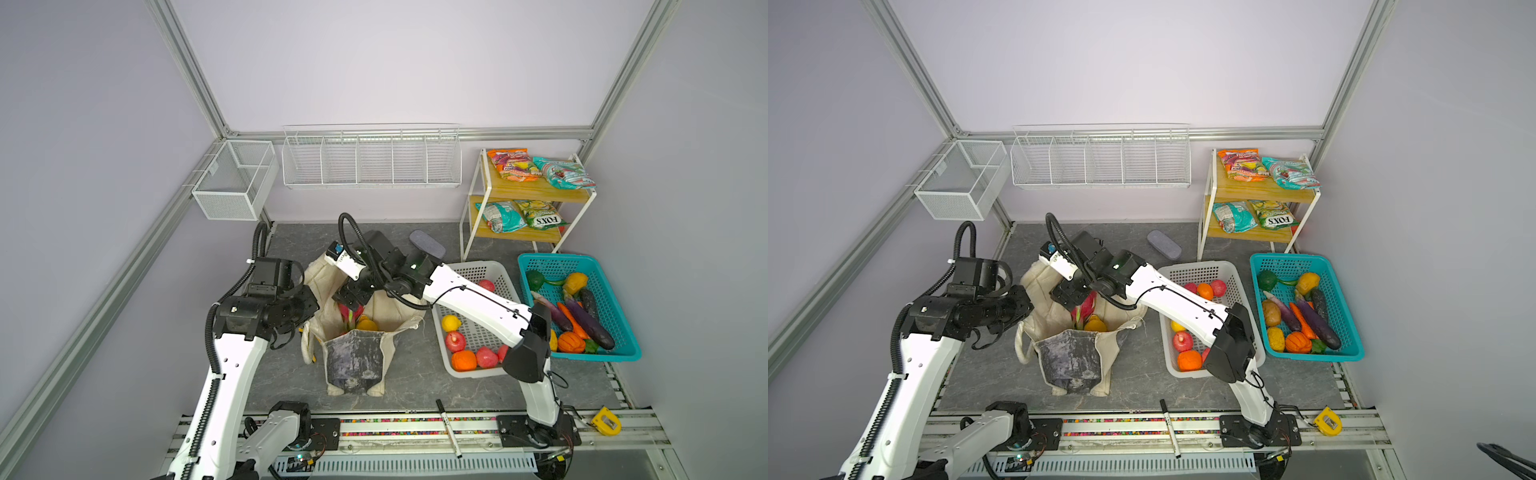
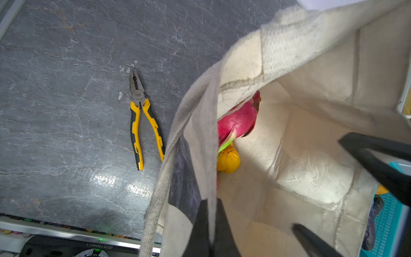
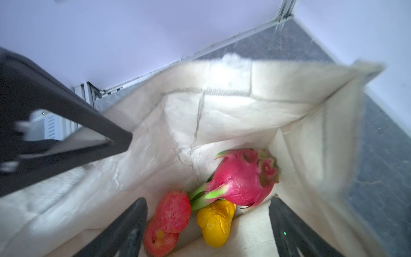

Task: Place the food into the grocery bag and tie it
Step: 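Lower the apple into the bag and open the right gripper, then move the right gripper back over the white basket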

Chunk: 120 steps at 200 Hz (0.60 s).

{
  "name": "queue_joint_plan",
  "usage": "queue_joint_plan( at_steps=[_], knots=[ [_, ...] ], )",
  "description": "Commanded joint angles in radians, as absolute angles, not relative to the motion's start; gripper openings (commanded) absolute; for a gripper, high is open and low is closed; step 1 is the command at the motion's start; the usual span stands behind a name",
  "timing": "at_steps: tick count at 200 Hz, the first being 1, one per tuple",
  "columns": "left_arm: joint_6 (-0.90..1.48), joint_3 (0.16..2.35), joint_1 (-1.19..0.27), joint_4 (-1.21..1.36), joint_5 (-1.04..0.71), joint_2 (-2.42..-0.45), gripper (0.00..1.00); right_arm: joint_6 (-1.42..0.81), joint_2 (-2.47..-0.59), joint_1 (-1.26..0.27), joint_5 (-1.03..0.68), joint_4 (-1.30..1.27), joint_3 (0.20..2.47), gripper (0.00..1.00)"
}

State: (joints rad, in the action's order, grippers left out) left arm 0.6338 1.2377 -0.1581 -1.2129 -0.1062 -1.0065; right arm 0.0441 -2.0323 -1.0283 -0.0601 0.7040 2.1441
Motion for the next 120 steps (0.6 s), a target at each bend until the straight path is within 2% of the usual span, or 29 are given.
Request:
queue_joint_plan(
  at_steps=[1,60,120],
  knots=[
    [0.620,1.236,-0.163,-1.201,-0.109,-0.992,0.00,0.034,-1.950,-1.011,-0.022,0.669,2.166,0.88],
    [0.621,1.236,-0.163,-1.197,-0.110,-0.996,0.00,0.037,-1.753,-0.963,0.160,0.600,2.087,0.88],
    [0.621,1.230,-0.163,-1.193,-0.111,-1.004,0.00,-0.066,-1.463,-0.819,0.427,0.456,1.687,0.88]
  ],
)
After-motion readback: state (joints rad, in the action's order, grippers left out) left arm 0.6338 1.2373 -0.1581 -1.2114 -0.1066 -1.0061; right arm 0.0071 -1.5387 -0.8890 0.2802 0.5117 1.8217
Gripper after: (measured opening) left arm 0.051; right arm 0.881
